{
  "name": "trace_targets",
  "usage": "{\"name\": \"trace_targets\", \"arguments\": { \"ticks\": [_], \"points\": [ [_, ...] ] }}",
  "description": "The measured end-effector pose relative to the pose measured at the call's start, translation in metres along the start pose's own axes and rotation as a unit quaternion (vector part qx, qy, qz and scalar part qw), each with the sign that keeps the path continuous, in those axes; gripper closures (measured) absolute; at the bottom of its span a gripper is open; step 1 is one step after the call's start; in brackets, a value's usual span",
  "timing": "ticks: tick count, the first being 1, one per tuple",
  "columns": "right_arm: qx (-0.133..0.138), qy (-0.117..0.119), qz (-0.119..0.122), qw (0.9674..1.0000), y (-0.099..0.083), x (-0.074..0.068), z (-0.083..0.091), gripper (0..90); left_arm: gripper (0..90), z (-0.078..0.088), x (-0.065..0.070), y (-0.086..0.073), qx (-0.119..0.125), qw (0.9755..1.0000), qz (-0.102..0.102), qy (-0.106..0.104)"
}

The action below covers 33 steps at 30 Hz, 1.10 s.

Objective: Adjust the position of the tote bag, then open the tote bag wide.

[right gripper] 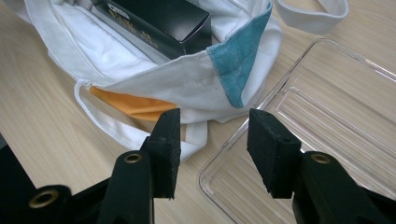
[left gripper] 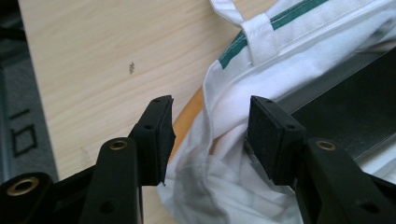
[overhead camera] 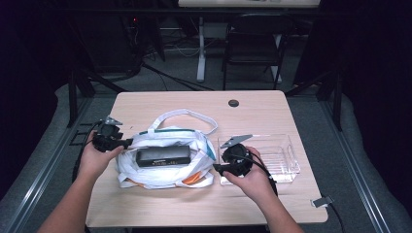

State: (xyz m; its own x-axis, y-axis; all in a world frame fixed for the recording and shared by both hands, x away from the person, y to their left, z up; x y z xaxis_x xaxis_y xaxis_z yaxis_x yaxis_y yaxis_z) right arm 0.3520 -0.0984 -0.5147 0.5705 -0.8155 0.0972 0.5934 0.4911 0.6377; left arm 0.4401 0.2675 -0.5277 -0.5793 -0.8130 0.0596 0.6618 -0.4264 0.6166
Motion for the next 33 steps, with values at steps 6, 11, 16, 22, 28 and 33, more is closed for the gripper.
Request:
{"name": "trace_targets", "arguments": {
  "ticks": [6,11,16,22,28,33],
  "points": [
    [0.007,0.002,0.002,1.0000,0.000,-0.002,0.004,54.0,50.2,0.009,0.005,0.001,0.007,0.9998,-0.016,-0.007],
    [0.010,0.000,0.004,0.9999,0.000,-0.003,0.005,53.2,49.2,0.018,0.011,0.002,0.002,0.9992,-0.036,-0.017],
    [0.010,-0.003,0.007,0.9999,-0.001,-0.003,0.003,52.0,48.1,0.025,0.016,0.005,0.001,0.9980,-0.055,-0.032],
    [0.010,-0.005,0.007,0.9999,-0.002,-0.002,0.003,51.7,48.2,0.028,0.023,0.007,-0.018,0.9955,-0.078,-0.051],
    [0.012,-0.006,0.007,0.9999,-0.003,-0.003,0.002,51.4,48.7,0.024,0.030,0.009,-0.049,0.9915,-0.107,-0.055],
    [0.014,-0.008,0.007,0.9999,-0.003,-0.003,0.001,51.2,48.0,0.018,0.035,0.011,-0.070,0.9874,-0.128,-0.060]
  ]
}}
Point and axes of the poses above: each handheld gripper's, and its own axes: z roughly backward along the jaws, y roughly out of its top, x roughly to its right, the point moved 6 cm from there along -z, roughly forward along the jaws, and after that the axes turned 12 degrees about -y, right-handed, at the moved point
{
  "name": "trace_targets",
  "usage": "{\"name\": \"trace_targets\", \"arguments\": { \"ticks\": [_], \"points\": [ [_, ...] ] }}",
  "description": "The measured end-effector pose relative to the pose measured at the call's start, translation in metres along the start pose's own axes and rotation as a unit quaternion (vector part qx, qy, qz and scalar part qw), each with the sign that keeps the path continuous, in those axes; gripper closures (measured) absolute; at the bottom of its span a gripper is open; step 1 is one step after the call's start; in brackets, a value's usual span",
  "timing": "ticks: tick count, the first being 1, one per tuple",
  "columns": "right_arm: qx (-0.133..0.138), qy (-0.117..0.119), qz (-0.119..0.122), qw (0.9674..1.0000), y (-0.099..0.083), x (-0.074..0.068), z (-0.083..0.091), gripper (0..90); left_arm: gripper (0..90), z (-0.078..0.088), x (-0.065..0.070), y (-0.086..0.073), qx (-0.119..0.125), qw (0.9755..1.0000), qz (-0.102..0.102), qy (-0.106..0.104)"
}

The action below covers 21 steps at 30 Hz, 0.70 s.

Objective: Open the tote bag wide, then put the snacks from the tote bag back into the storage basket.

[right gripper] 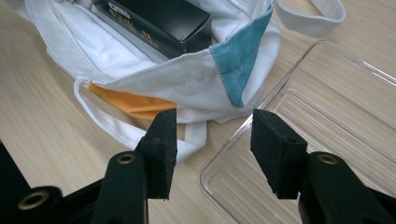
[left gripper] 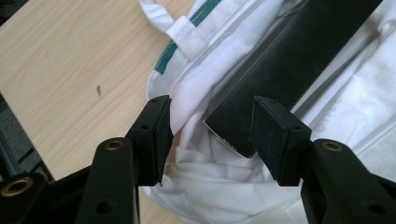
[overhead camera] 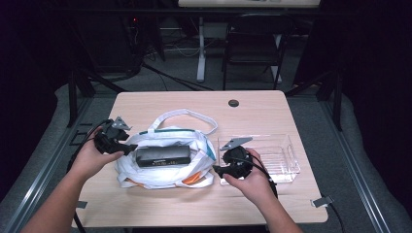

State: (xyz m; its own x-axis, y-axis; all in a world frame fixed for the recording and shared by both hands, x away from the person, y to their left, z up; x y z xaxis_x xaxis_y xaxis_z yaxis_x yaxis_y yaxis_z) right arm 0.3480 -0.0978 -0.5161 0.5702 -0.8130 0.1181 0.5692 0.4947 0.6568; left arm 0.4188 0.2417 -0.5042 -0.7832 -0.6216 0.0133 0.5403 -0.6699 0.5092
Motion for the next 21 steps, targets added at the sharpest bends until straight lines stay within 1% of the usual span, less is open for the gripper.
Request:
{"name": "trace_targets", "arguments": {
  "ticks": [2,4,9,11,12,14,15,17,18,20,21],
  "points": [
    [-0.002,0.001,0.002,1.0000,0.000,0.001,0.000,51.1,47.5,-0.003,0.001,0.001,-0.012,0.9999,-0.009,0.001],
    [-0.003,-0.001,0.001,1.0000,-0.001,0.001,-0.001,51.1,47.5,-0.006,0.002,0.003,-0.026,0.9995,-0.016,-0.004],
    [-0.003,-0.001,-0.001,1.0000,-0.001,0.000,-0.002,50.7,47.8,-0.010,0.007,0.008,-0.046,0.9982,-0.038,-0.009],
    [-0.003,0.000,0.003,1.0000,-0.001,0.000,-0.003,50.2,48.2,-0.011,0.009,0.010,-0.051,0.9976,-0.045,-0.014],
    [-0.001,-0.002,0.002,1.0000,-0.001,0.000,-0.003,50.1,48.4,-0.012,0.009,0.011,-0.055,0.9972,-0.050,-0.011],
    [-0.001,-0.002,0.005,1.0000,-0.001,0.000,-0.003,50.1,48.4,-0.013,0.010,0.013,-0.066,0.9958,-0.062,-0.013],
    [-0.001,-0.001,0.005,1.0000,-0.001,0.000,-0.002,50.1,48.4,-0.014,0.011,0.013,-0.071,0.9950,-0.068,-0.017],
    [-0.001,-0.001,0.006,1.0000,-0.001,0.000,-0.002,50.1,48.1,-0.015,0.013,0.014,-0.076,0.9938,-0.078,-0.021],
    [0.001,-0.002,0.005,1.0000,-0.001,0.000,-0.002,50.1,47.5,-0.017,0.013,0.015,-0.082,0.9926,-0.087,-0.021],
    [-0.001,-0.001,0.008,1.0000,-0.001,0.000,-0.002,49.9,45.4,-0.018,0.014,0.016,-0.087,0.9918,-0.092,-0.020],
    [0.001,-0.001,0.007,1.0000,-0.001,-0.001,-0.002,49.8,44.3,-0.019,0.014,0.017,-0.086,0.9918,-0.093,-0.020]
  ]
}}
Point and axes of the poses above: each handheld gripper's, and its own axes: z roughly backward along the jaws, y roughly out of its top, x roughly to its right, the point moved 6 cm from there along -z, roughly forward along the jaws, and after that the axes turned 12 degrees about -y, right-handed, at the moved point
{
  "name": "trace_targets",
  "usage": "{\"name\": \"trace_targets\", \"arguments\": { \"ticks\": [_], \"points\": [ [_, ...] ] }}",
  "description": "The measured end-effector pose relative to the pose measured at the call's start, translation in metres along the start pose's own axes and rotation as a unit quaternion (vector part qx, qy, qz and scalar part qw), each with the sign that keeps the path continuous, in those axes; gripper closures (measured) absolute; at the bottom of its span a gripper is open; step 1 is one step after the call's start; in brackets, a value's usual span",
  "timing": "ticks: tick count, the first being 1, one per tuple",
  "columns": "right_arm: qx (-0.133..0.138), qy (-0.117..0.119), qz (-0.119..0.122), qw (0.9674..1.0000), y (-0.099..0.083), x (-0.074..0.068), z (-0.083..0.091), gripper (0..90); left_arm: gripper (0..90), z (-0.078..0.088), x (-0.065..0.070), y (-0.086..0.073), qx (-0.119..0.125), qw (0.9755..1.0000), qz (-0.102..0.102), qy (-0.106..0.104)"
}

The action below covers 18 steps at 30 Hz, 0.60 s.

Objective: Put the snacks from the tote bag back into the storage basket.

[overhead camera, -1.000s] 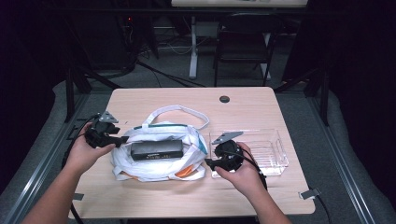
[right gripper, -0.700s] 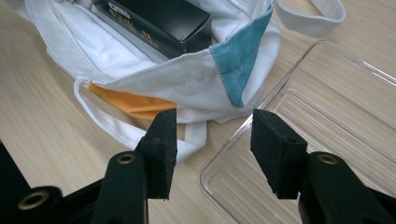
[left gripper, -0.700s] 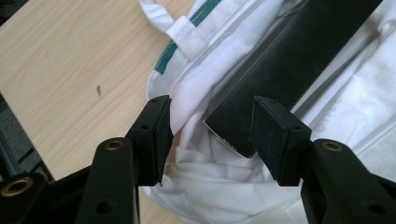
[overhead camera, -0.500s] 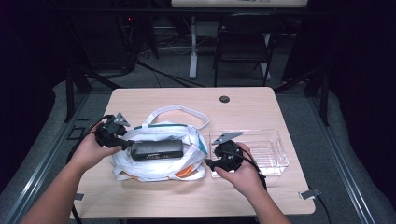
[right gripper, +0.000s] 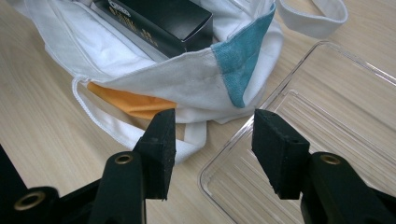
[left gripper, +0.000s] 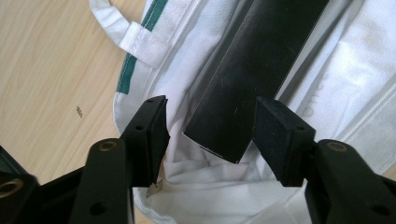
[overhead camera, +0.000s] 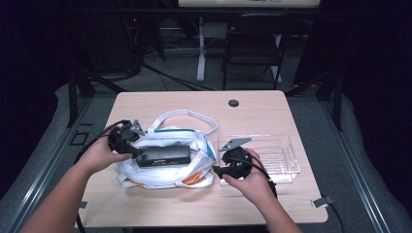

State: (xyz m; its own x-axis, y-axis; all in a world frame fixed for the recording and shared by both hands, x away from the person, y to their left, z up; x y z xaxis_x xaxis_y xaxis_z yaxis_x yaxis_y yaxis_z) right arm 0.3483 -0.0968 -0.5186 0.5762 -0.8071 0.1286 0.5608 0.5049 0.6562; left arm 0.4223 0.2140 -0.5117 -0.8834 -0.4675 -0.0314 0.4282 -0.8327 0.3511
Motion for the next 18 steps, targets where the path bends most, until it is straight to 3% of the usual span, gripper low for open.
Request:
{"name": "trace_targets", "arguments": {
  "ticks": [5,11,18],
  "points": [
    [-0.001,-0.003,0.002,1.0000,0.000,0.000,-0.001,48.9,38.6,-0.006,0.003,0.003,-0.016,0.9996,-0.020,-0.007],
    [0.001,-0.005,0.006,1.0000,0.000,0.000,-0.002,48.3,35.6,-0.014,0.009,0.008,-0.047,0.9971,-0.057,-0.019],
    [-0.001,-0.007,0.007,0.9999,0.000,0.001,-0.004,47.7,34.6,-0.023,0.010,0.011,-0.070,0.9945,-0.074,-0.025]
  ]
}}
Point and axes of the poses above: each handheld gripper's, and its own axes: z roughly backward along the jaws, y roughly out of its top, x roughly to its right, the point moved 6 cm from there along -z, roughly forward along the jaws, and after that the axes turned 12 degrees about -y, right-handed, at the moved point
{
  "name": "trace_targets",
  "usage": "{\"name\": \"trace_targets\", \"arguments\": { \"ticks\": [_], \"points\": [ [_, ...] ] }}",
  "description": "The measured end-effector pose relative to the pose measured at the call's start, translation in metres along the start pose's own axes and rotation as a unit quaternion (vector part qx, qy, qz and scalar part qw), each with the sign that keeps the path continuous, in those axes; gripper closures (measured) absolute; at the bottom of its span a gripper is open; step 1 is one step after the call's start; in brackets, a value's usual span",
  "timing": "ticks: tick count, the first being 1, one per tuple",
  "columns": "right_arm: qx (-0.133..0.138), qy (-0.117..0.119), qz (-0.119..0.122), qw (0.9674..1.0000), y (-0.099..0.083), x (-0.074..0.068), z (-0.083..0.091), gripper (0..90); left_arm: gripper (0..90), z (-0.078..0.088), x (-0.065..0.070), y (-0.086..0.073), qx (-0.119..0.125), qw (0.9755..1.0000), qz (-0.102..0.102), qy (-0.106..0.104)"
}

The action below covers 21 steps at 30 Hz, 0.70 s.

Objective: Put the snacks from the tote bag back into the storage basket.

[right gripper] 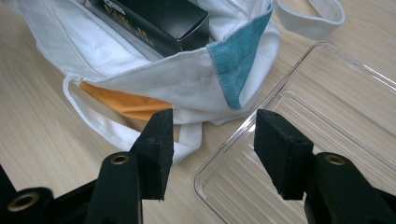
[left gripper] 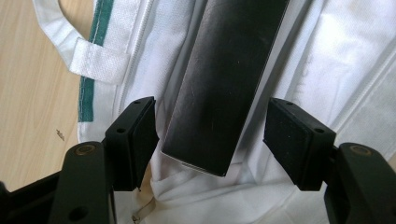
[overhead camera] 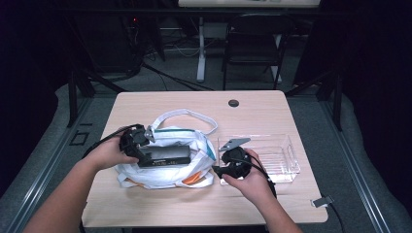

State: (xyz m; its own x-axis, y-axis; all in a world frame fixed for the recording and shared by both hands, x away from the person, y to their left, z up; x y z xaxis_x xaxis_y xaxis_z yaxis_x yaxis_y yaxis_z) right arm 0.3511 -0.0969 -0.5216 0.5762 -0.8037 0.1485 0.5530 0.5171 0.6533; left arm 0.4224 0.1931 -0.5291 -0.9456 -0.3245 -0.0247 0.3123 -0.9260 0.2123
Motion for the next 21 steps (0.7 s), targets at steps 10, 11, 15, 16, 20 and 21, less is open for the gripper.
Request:
{"name": "trace_targets", "arguments": {
  "ticks": [10,11,15,16,20,21],
  "points": [
    [0.010,-0.001,-0.006,0.9999,0.001,0.003,0.003,47.4,34.4,-0.012,-0.003,0.006,-0.030,0.9994,-0.008,-0.012],
    [0.008,0.001,-0.003,1.0000,0.001,0.003,0.003,47.5,34.4,-0.013,-0.004,0.006,-0.035,0.9992,-0.011,-0.014],
    [0.009,-0.001,-0.005,1.0000,0.001,0.003,0.003,47.5,34.4,-0.018,-0.005,0.009,-0.037,0.9990,-0.011,-0.021],
    [0.007,-0.001,-0.004,1.0000,0.001,0.003,0.002,47.4,34.4,-0.019,-0.005,0.009,-0.042,0.9989,-0.013,-0.020],
    [0.007,-0.002,-0.004,1.0000,0.000,0.003,0.002,47.0,34.1,-0.024,-0.007,0.010,-0.050,0.9983,-0.018,-0.023],
    [0.007,-0.003,-0.004,1.0000,0.000,0.003,0.002,46.9,33.6,-0.026,-0.007,0.010,-0.046,0.9984,-0.014,-0.028]
  ]
}}
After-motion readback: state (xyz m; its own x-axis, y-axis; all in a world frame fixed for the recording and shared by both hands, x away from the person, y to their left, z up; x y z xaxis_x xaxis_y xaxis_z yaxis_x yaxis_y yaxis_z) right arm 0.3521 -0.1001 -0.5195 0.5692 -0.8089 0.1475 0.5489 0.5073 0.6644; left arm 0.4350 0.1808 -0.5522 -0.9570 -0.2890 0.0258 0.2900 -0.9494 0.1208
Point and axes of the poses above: each handheld gripper's, and its own axes: z roughly backward along the jaws, y roughly out of its top, x roughly to its right, the point moved 6 cm from there along -z, roughly forward along the jaws, and after that the axes turned 12 degrees about -y, right-handed, at the moved point
